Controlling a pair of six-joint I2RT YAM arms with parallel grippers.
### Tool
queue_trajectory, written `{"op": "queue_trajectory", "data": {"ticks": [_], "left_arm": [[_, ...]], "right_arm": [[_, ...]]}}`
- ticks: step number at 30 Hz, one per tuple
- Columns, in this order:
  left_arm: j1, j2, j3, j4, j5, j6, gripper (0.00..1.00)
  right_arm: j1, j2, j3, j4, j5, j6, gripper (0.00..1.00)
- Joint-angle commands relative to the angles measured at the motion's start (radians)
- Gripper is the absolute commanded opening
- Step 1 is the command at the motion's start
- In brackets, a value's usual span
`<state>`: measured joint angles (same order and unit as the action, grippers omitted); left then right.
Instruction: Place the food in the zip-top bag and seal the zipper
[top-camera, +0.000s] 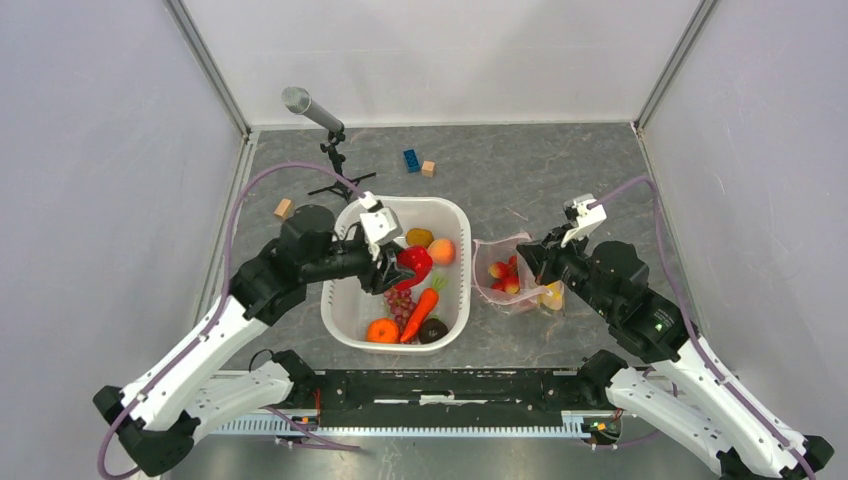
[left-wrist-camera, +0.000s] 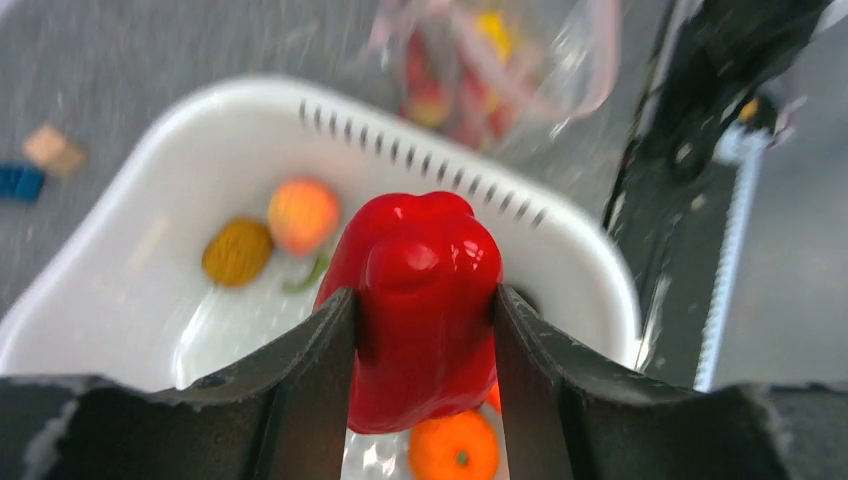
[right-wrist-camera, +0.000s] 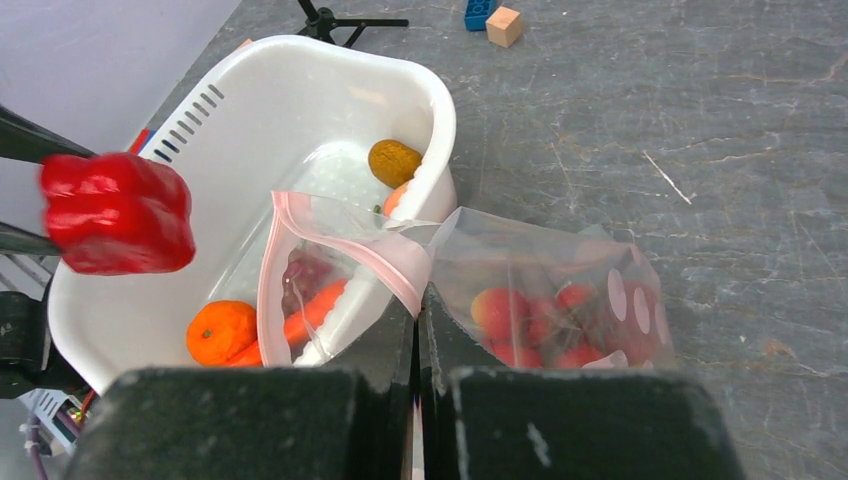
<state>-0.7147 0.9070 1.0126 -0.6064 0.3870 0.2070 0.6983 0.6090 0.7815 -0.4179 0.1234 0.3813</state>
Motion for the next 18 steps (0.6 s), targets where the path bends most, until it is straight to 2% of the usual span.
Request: {"op": "queue_trajectory", "data": {"ticks": [1, 5, 8, 10, 18], "left_arm": [[0.0, -0.079, -0.046, 0.402, 0.205, -0.259, 0.25], [-0.002, -0.085, -0.098, 0.671, 0.308, -0.444, 0.24], [-0.015, -0.069, -0.161, 0.9, 0.316, -0.57, 0.23], [-0.032, -0.053, -0.181, 0.991, 0.308, -0.607, 0.23], [-0.269, 0.074, -0.131, 0.996, 0.161, -0.411, 0.25]], "right_arm": [[-0.002, -0.002, -0.009, 0.069, -0.023, 0.033, 0.0], [-0.002, -0.005, -0.003, 0.091, -0.034, 0.047, 0.0], [-0.002, -0.005, 0.012, 0.092, -0.045, 0.062, 0.0], [-0.001, -0.003, 0.03, 0.066, -0.032, 0.072, 0.0], [0.0, -0.033, 0.011, 0.051, -0.018, 0.108, 0.0]]}}
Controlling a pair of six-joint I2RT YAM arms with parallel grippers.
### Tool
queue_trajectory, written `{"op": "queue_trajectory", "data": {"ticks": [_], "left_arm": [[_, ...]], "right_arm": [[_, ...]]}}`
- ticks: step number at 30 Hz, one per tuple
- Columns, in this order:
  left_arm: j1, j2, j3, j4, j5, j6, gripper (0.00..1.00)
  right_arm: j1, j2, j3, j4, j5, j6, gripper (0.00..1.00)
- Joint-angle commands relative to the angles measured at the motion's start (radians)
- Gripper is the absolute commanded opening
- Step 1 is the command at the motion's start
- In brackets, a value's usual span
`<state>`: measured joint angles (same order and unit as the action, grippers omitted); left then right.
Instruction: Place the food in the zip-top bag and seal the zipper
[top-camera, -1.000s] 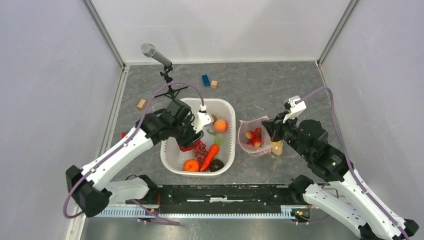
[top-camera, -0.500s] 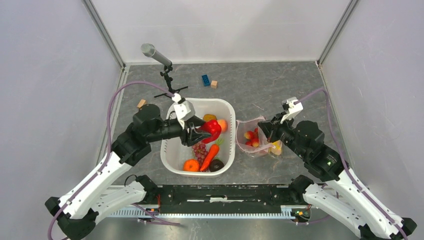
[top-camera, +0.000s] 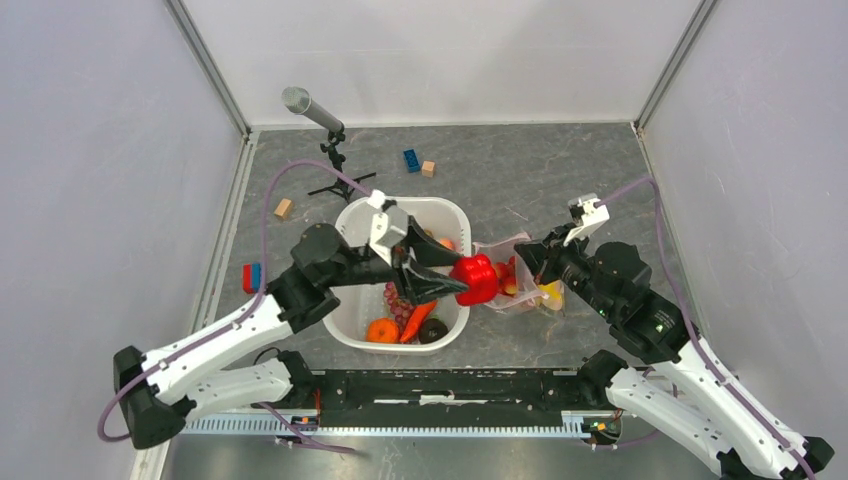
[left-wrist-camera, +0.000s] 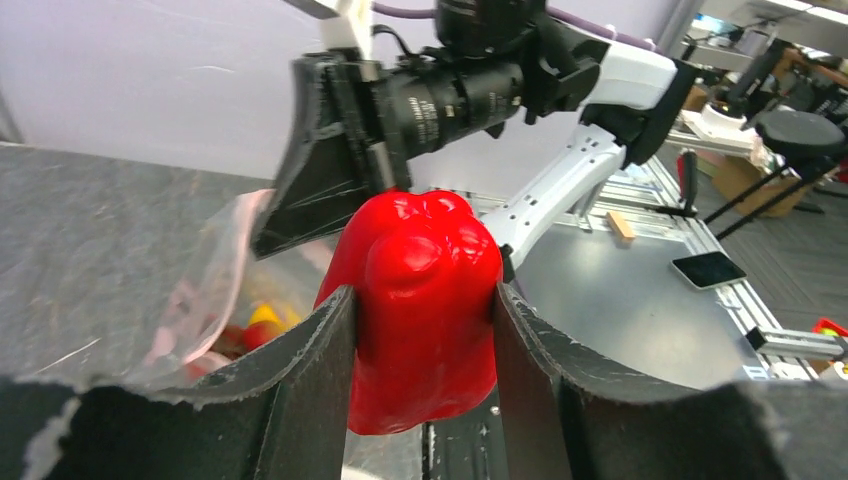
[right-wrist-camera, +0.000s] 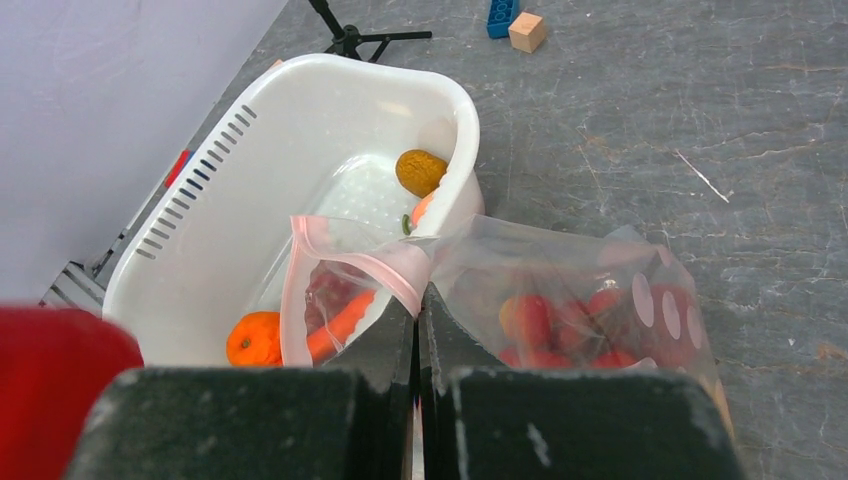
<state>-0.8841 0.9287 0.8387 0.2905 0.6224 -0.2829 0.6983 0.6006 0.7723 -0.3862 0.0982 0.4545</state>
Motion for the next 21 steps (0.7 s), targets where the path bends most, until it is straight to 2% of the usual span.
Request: {"op": "queue_trajectory", "data": {"ticks": [1, 5, 8, 14, 18, 21], "left_arm": [[-0.118, 0.07, 0.044, 0.1, -0.101, 0.096, 0.25], [-0.152, 0.144, 0.029, 0.106, -0.168, 0.145, 0.25], [-0.189, 0.178, 0.018, 0.117, -0.284, 0.205, 0.25], [-0.237, 0.285, 0.062, 0.118, -0.414, 0.281, 0.25], [-0.273, 0.324, 0.077, 0.048, -0.58, 0.4, 0.26], [-0.279, 0.338, 0.089, -0.018, -0.664, 0.433, 0.3]], "right_arm": [[-0.002, -0.031, 0.017, 0.023, 0.004, 0.04, 0.0], [-0.001, -0.049, 0.017, 0.03, -0.007, 0.051, 0.0], [-0.002, -0.063, 0.029, 0.02, -0.01, 0.054, 0.0], [-0.002, -0.085, 0.041, -0.008, -0.017, 0.062, 0.0], [-0.002, -0.085, 0.05, -0.035, -0.032, 0.062, 0.0], [-0.001, -0.093, 0.05, -0.028, -0.049, 0.061, 0.0]]}}
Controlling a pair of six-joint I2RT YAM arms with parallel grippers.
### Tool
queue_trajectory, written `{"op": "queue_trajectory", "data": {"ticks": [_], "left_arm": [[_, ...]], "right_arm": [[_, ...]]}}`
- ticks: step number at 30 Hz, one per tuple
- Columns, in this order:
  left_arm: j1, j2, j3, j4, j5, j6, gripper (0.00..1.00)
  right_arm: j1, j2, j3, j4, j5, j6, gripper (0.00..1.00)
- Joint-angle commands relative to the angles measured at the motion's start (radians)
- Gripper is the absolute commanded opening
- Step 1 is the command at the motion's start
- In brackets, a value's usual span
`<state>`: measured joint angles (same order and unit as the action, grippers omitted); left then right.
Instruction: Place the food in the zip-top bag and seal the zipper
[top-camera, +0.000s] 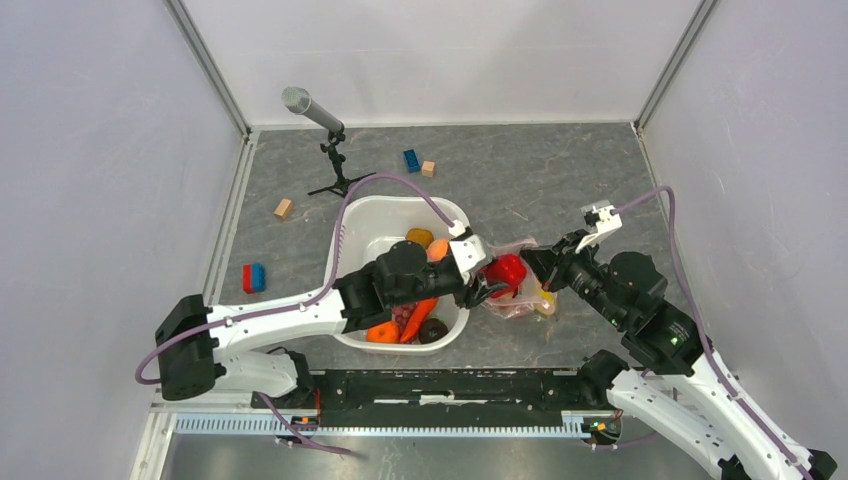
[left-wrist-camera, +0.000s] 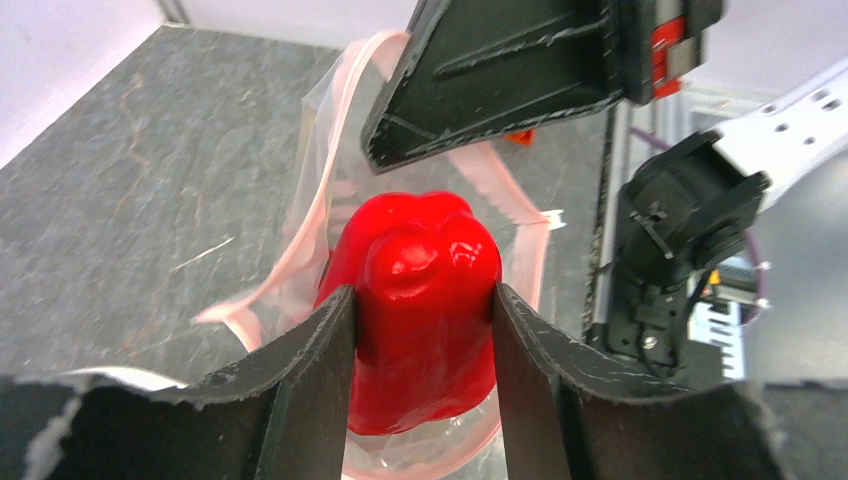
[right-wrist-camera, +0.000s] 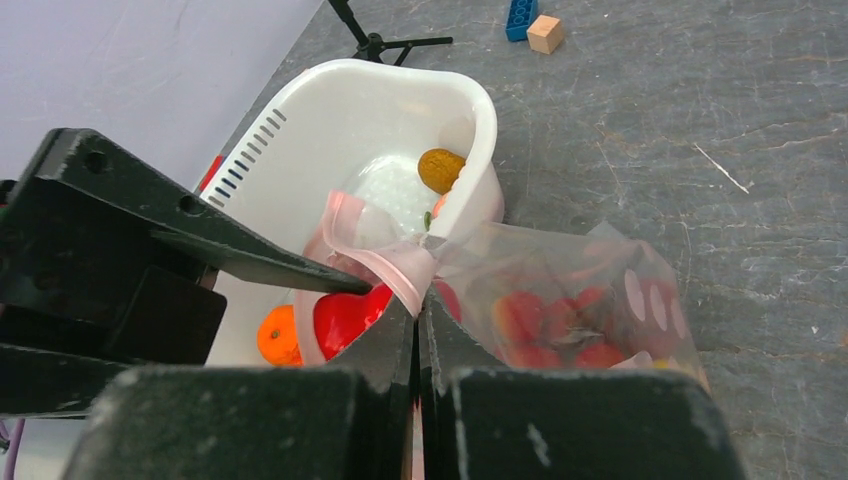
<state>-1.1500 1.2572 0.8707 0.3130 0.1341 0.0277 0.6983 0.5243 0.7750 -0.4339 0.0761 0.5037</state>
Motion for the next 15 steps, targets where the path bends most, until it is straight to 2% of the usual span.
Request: {"op": "queue_trajectory", "data": {"ticks": [1, 2, 3, 4, 9, 10, 15], "left_arm": [[-0.014, 0.014, 0.063, -0.061, -0.18, 0.129, 0.35], [-0.013, 0.019, 0.077, -0.094, -0.18, 0.137, 0.42], [-0.014, 0.026, 0.096, -0.137, -0.187, 0.142, 0.54], [-0.014, 0.027, 0.112, -0.172, -0.195, 0.144, 0.6], [-0.013, -0.011, 0.138, -0.202, -0.166, 0.117, 0.83], [-0.013, -0.023, 0.141, -0.201, -0.155, 0.111, 0.96], [-0.013, -0.11, 0.167, -0.247, -0.077, 0.093, 1.0]], "right_arm": [[-0.001, -0.018, 0.048, 0.023, -0.03, 0.012, 0.0], [-0.002, -0.022, 0.049, 0.028, -0.033, 0.013, 0.0], [-0.001, -0.023, 0.051, 0.031, -0.035, 0.012, 0.0], [-0.002, -0.021, 0.052, 0.032, -0.035, 0.013, 0.0], [-0.001, -0.023, 0.072, 0.006, 0.039, 0.016, 0.0], [-0.001, -0.024, 0.078, -0.01, 0.074, 0.02, 0.0], [-0.002, -0.05, 0.08, -0.002, 0.13, 0.02, 0.0]]}}
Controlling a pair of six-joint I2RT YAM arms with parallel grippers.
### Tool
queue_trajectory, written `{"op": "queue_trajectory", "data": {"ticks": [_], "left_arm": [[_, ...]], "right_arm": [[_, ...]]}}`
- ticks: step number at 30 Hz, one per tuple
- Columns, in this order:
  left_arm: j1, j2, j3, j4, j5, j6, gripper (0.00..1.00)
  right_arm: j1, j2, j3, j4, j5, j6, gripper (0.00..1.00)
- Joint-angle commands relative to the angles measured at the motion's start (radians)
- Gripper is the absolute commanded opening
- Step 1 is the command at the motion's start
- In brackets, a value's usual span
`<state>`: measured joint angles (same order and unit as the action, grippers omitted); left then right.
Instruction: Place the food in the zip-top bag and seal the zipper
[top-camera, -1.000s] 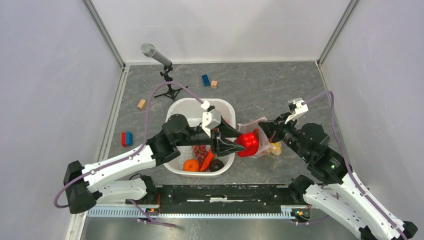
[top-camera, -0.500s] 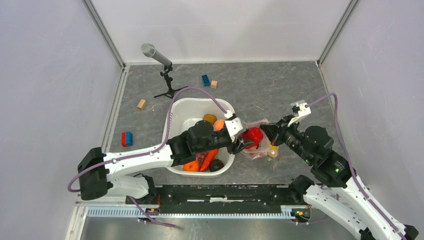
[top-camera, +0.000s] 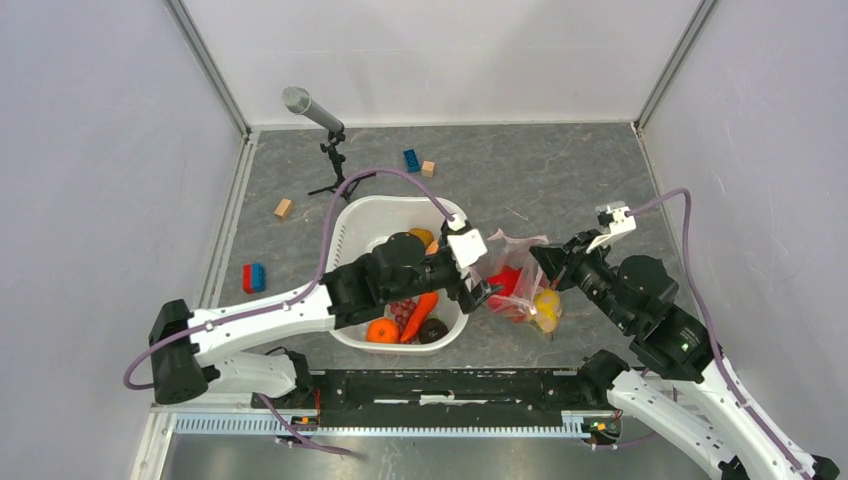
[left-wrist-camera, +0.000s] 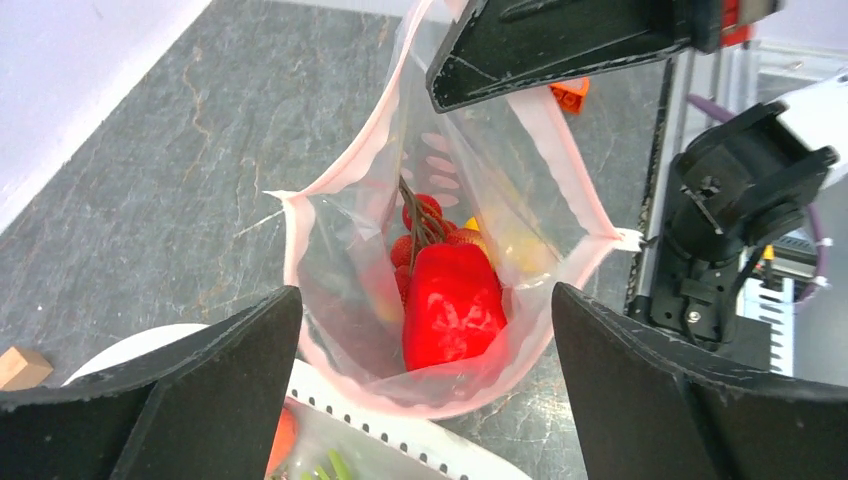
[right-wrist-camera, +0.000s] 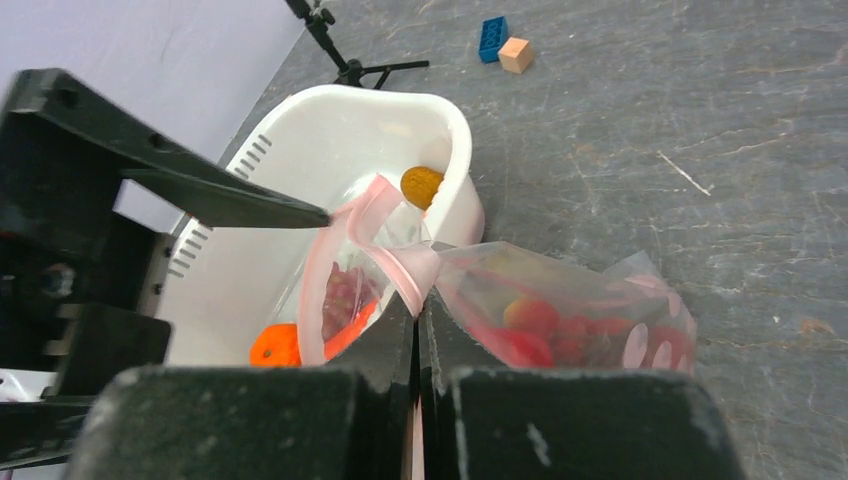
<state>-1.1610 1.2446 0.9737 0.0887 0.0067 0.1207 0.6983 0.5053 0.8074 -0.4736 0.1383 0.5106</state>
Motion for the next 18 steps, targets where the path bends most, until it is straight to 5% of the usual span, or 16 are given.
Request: {"op": "queue_trajectory", "data": {"ticks": [1, 8, 12, 18], "left_arm": [[-0.002, -0.123, 0.057, -0.026, 0.038, -0.009, 1.0], [0.076, -0.278, -0.072, -0.107, -0.186, -0.083, 1.0], [0.283, -0.288, -0.113, -0.226, -0.112, -0.251, 1.0], [0.466, -0.197, -0.202, -0.142, 0.05, -0.32, 0.98]], "right_arm": [[-0.001, -0.039, 0.041, 0.047, 0.074, 0.015, 0.0], [-0.002, -0.08, -0.011, 0.071, 0.098, 0.044, 0.0], [-0.001, -0.074, -0.02, 0.072, 0.087, 0.05, 0.0], [-0.001, -0.063, -0.024, 0.083, 0.065, 0.052, 0.0]]}}
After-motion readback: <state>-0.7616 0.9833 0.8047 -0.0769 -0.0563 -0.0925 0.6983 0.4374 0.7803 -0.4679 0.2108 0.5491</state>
